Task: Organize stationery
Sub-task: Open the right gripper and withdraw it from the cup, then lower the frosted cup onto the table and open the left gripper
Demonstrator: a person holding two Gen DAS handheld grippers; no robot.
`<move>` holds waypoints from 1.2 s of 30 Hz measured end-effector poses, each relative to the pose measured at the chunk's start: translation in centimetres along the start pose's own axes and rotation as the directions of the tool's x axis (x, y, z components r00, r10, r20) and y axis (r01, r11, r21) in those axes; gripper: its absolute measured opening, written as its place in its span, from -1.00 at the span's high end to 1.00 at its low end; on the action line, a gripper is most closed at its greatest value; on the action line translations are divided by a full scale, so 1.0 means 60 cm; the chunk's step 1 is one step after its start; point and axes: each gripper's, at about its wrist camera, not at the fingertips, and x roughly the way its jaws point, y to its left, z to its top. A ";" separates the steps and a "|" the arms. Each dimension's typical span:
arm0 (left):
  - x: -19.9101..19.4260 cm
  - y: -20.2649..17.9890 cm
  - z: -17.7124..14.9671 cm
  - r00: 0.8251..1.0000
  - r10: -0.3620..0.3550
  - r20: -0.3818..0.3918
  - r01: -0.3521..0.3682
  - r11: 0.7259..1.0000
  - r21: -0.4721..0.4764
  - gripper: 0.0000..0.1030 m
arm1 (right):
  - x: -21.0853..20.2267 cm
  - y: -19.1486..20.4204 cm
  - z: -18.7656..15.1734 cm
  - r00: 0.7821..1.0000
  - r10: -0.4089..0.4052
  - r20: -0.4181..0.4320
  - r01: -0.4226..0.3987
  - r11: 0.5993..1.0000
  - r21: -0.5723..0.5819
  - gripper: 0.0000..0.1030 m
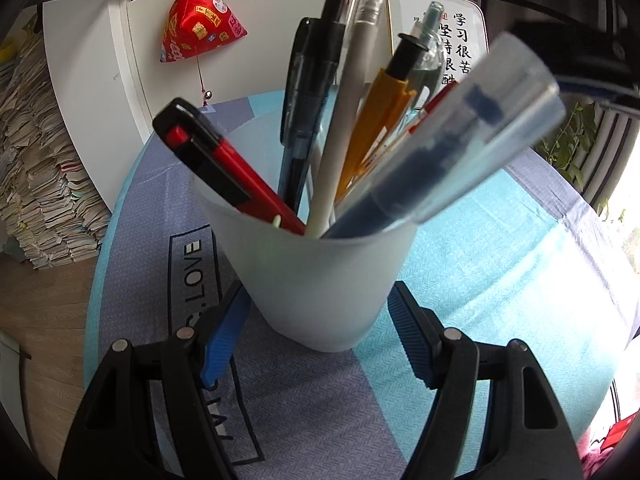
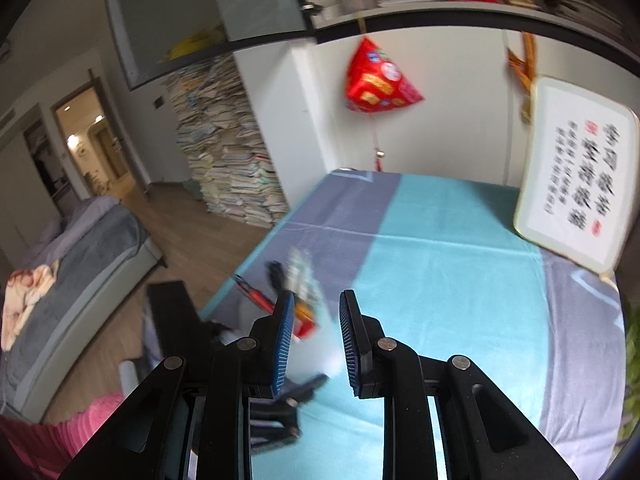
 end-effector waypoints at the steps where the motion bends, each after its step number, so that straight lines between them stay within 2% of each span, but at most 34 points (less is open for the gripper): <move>1: -0.002 0.000 0.000 1.000 0.003 0.006 -0.003 1.000 0.001 -0.39 | -0.005 -0.011 -0.009 1.000 -0.007 0.000 0.007 1.000 0.020 0.55; 4: -0.016 -0.003 -0.002 0.999 0.015 0.049 -0.015 1.000 0.004 -0.44 | -0.023 -0.039 -0.035 1.000 -0.015 0.006 0.014 0.997 0.081 0.55; 7: -0.031 -0.004 -0.003 0.996 0.007 0.094 -0.007 1.000 0.003 -0.57 | -0.035 -0.064 -0.060 0.998 -0.056 0.000 0.056 0.991 0.121 0.55; 12: -0.037 -0.005 0.013 0.993 0.014 0.115 -0.016 1.000 0.017 -0.57 | -0.046 -0.091 -0.090 0.997 -0.069 -0.024 0.073 0.982 0.174 0.55; 17: -0.043 -0.004 0.037 0.989 0.015 0.150 -0.026 0.997 0.076 -0.60 | -0.052 -0.096 -0.112 0.998 -0.058 -0.031 0.063 0.980 0.190 0.55; 18: -0.044 -0.004 0.040 0.988 0.011 0.153 -0.024 0.996 0.083 -0.60 | -0.052 -0.098 -0.115 0.998 -0.056 -0.035 0.062 0.980 0.190 0.54; 20: -0.045 -0.004 0.042 0.988 -0.006 0.157 -0.009 0.995 0.095 -0.46 | -0.053 -0.102 -0.123 0.997 -0.060 -0.042 0.067 0.979 0.192 0.54; 27: -0.051 -0.025 0.036 0.986 0.023 0.165 -0.042 0.993 0.114 -0.44 | -0.054 -0.119 -0.139 0.997 -0.058 -0.050 0.067 0.971 0.228 0.54; 31: -0.050 -0.023 0.041 0.988 0.001 0.154 -0.014 0.997 0.079 -0.44 | -0.057 -0.123 -0.145 0.997 -0.055 -0.049 0.065 0.968 0.242 0.54; 36: -0.045 -0.034 0.049 0.987 0.006 0.158 -0.015 0.998 0.059 -0.43 | -0.063 -0.127 -0.151 0.996 -0.068 -0.050 0.079 0.967 0.242 0.54</move>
